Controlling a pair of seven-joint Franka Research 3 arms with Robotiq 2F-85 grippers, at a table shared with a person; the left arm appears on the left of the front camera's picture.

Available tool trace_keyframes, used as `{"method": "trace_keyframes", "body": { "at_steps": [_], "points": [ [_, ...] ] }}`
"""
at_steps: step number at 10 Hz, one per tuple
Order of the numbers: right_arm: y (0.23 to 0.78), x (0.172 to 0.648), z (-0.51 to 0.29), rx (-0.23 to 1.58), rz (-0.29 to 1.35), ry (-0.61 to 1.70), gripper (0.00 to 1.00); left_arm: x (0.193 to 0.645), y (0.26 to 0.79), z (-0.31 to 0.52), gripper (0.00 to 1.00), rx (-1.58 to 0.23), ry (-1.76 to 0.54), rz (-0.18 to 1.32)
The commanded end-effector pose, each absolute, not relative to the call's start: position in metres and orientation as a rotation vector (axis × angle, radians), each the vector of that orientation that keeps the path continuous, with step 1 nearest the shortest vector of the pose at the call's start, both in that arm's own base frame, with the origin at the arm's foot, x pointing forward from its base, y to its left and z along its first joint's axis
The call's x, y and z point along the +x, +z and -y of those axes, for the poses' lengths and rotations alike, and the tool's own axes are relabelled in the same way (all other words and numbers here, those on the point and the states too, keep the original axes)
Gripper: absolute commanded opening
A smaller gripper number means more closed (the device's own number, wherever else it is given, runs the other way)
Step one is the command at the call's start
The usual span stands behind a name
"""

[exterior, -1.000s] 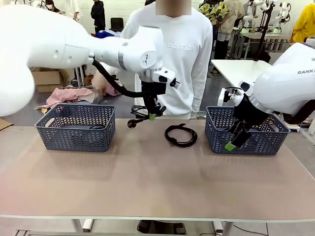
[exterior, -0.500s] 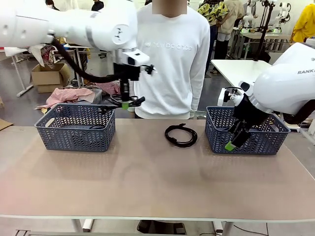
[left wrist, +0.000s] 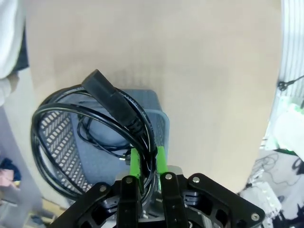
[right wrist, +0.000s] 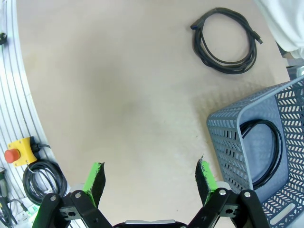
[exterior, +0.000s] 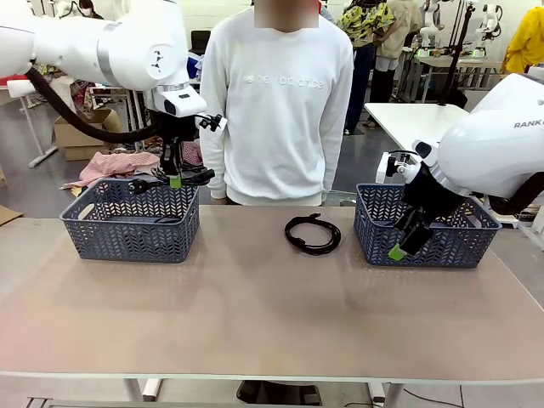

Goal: Organize the cables according to human instructions.
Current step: Pick up a bundle of cables and place it in the basket indicated by the human.

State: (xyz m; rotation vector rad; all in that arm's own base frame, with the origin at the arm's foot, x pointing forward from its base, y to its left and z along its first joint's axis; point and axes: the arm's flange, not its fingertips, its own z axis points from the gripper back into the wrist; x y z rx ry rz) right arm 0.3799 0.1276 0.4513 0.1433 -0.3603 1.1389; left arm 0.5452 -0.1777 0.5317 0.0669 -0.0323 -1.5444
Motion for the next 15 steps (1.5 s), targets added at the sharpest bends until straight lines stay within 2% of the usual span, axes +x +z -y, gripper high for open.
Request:
{"method": "trace_keyframes", "body": {
  "at_steps": [1,6,7,8,11,15],
  "points": [
    [0.450,0.379,-0.129,0.137,0.359,1.132,1.00,0.542,0.535,0.185,0.00,0.094,-1.570,0.012],
    [0.450,0.379,-0.129,0.137,0.359,1.132,1.00,0.542,0.535,0.185,0.00,0.094,-1.570,0.012],
    [0.450,0.379,-0.129,0.137,0.359,1.132,1.00,0.542,0.530,0.190,0.15,0.077,-1.573,0.017],
    [0.450,0.379,-0.129,0.137,0.359,1.132,1.00,0.543,0.530,0.175,0.15,0.172,-1.635,0.059],
    [0.450,0.379,-0.129,0.137,0.359,1.132,1.00,0.545,0.522,0.130,0.15,0.251,-1.654,0.060],
    [0.450,0.379,-0.129,0.137,0.359,1.132,1.00,0.552,0.496,0.092,0.15,0.178,-1.671,0.083]
  ]
}}
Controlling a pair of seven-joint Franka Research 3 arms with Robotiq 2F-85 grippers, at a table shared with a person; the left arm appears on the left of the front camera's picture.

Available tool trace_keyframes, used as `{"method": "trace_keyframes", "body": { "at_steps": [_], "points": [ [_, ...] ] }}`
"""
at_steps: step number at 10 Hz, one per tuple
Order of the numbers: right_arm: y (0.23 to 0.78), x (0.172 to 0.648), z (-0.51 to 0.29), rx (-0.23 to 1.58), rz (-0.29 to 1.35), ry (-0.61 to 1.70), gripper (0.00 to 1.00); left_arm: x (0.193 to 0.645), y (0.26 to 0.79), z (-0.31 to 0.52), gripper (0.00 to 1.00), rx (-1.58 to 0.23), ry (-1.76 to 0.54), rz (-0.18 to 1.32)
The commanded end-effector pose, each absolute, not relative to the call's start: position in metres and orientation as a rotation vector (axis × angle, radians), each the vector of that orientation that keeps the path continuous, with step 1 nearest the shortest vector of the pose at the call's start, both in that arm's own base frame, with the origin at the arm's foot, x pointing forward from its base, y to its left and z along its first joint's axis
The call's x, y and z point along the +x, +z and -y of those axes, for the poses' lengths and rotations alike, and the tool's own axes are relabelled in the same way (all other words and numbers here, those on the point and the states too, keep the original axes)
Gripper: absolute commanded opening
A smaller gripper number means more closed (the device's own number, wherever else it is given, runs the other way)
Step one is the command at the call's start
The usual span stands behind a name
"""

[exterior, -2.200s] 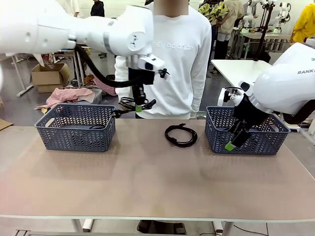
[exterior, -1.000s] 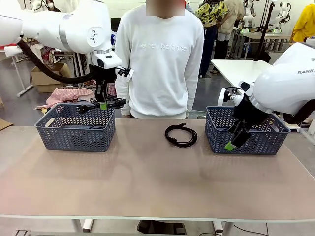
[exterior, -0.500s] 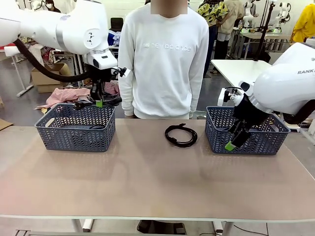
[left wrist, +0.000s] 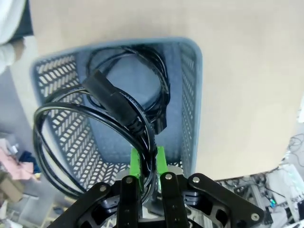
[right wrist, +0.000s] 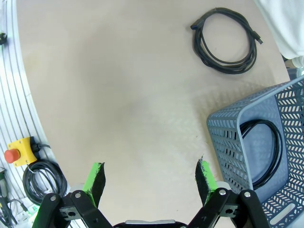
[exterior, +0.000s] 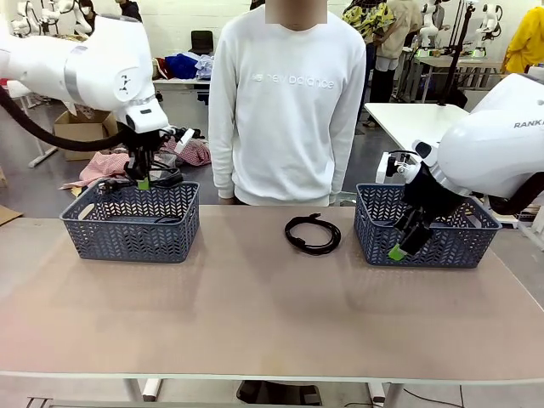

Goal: Organize the cables according to human instructions.
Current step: Pick up a bundle of cables and place it in the basket indicated by the human.

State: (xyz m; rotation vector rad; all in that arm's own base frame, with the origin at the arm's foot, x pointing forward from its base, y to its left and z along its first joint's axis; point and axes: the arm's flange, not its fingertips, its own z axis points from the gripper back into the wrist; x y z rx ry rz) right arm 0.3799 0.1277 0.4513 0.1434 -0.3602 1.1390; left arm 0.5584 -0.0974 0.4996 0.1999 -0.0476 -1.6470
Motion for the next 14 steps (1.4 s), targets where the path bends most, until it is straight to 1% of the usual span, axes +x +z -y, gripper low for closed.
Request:
{"method": "trace_keyframes", "body": {
  "at_steps": [1,4,8,10,14],
  "points": [
    [0.450,0.379,-0.129,0.137,0.359,1.132,1.00,0.556,0.491,0.086,0.15,0.175,-1.680,0.076],
    [0.450,0.379,-0.129,0.137,0.359,1.132,1.00,0.568,0.479,0.070,0.15,0.168,-1.698,0.068],
    [0.450,0.379,-0.129,0.137,0.359,1.132,1.00,0.582,0.469,0.067,0.15,0.089,-1.719,0.092],
    [0.450,0.379,-0.129,0.137,0.359,1.132,1.00,0.587,0.467,0.066,0.15,0.081,-1.719,0.094],
    [0.450,0.379,-0.129,0.137,0.359,1.132,1.00,0.591,0.465,0.067,0.54,0.024,-1.733,0.108]
  ]
}}
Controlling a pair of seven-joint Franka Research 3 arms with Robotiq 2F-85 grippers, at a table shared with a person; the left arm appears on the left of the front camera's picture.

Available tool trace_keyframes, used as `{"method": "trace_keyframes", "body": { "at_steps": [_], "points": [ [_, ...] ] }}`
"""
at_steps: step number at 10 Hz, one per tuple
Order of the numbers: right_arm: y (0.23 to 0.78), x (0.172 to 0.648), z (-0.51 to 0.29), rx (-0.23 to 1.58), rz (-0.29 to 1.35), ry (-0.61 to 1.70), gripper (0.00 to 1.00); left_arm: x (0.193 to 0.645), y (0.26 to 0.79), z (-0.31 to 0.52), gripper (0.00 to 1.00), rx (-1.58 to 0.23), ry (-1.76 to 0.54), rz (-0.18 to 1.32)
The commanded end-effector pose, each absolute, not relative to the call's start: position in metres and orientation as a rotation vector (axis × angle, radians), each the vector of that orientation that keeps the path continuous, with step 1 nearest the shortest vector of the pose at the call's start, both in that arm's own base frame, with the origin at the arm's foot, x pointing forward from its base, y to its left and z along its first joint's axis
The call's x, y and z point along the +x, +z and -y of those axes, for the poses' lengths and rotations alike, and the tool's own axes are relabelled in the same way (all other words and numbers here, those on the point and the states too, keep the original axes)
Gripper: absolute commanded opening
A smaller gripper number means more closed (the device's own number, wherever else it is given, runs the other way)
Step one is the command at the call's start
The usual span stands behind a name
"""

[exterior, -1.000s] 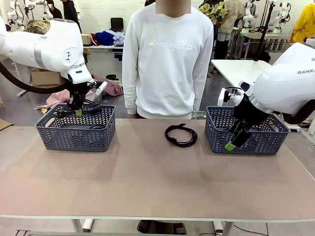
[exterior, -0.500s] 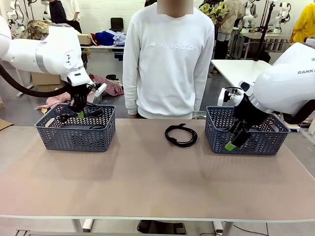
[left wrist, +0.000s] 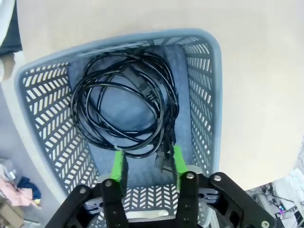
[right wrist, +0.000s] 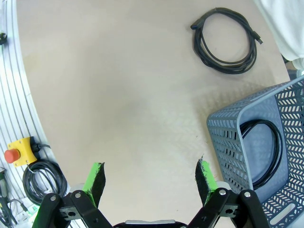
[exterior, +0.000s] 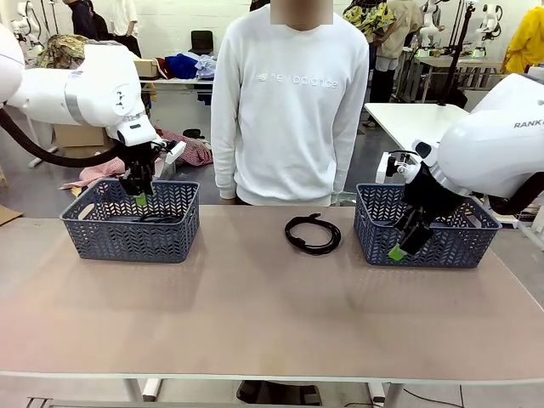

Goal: Organize the cables according to human instructions.
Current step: Pick up a bundle of cables and place it in the basket indicated by the human.

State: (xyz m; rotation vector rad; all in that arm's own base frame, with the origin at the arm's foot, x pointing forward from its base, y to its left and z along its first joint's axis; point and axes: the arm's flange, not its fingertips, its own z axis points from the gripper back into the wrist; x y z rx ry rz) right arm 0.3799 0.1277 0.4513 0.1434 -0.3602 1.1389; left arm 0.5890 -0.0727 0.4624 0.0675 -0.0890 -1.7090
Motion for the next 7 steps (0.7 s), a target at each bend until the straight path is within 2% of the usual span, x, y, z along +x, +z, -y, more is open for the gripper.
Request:
{"method": "trace_keyframes", "body": {
  "at_steps": [1,5,7],
  "points": [
    [0.450,0.379,-0.129,0.137,0.359,1.132,1.00,0.590,0.469,0.067,0.65,0.016,-1.732,0.104],
    [0.450,0.379,-0.129,0.137,0.359,1.132,1.00,0.587,0.494,0.071,1.00,-0.050,-1.748,0.063],
    [0.450,0.379,-0.129,0.137,0.359,1.132,1.00,0.585,0.502,0.076,1.00,-0.049,-1.746,0.043]
  ]
}}
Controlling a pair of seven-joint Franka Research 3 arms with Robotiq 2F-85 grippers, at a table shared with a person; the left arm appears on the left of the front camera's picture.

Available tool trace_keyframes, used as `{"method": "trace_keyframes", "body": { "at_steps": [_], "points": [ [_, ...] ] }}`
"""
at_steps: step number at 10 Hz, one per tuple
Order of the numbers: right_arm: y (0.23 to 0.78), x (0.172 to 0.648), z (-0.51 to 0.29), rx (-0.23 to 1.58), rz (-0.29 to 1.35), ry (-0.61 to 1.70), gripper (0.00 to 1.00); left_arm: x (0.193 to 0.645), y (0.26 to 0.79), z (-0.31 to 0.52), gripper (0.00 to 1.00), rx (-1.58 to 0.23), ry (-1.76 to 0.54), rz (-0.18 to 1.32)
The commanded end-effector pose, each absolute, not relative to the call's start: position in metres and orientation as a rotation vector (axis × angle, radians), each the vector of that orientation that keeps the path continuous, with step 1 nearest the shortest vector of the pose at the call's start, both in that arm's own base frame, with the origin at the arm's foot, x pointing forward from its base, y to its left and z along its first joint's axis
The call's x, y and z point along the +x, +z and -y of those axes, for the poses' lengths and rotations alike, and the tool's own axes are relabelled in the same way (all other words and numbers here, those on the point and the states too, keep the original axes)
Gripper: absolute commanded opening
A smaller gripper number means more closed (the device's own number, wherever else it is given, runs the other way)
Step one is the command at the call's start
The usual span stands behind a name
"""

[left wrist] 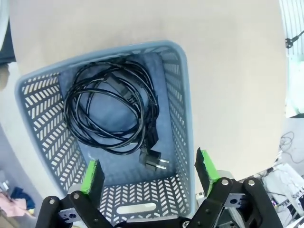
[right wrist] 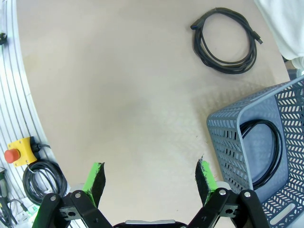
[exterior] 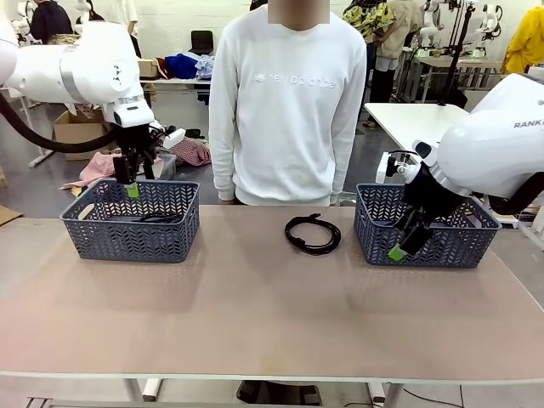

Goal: Organize the cables according to human instructions.
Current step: Pick up a bundle of cables and place it in the basket indicated by the human.

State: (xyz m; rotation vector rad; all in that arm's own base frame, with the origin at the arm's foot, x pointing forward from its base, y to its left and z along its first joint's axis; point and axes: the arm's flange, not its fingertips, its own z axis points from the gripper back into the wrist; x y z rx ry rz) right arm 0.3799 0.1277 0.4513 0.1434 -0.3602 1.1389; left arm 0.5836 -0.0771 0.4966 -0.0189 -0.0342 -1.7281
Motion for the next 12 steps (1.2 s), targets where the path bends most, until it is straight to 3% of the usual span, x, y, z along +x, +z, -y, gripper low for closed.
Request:
{"method": "trace_keyframes", "body": {
  "at_steps": [1,8,12],
  "points": [
    [0.450,0.379,-0.129,0.137,0.359,1.132,1.00,0.583,0.505,0.077,1.00,-0.046,-1.737,0.048],
    [0.450,0.379,-0.129,0.137,0.359,1.132,1.00,0.584,0.499,0.079,1.00,-0.022,-1.729,0.032],
    [0.450,0.379,-0.129,0.137,0.359,1.132,1.00,0.547,0.494,0.112,1.00,-0.127,-1.630,0.219]
  ]
}}
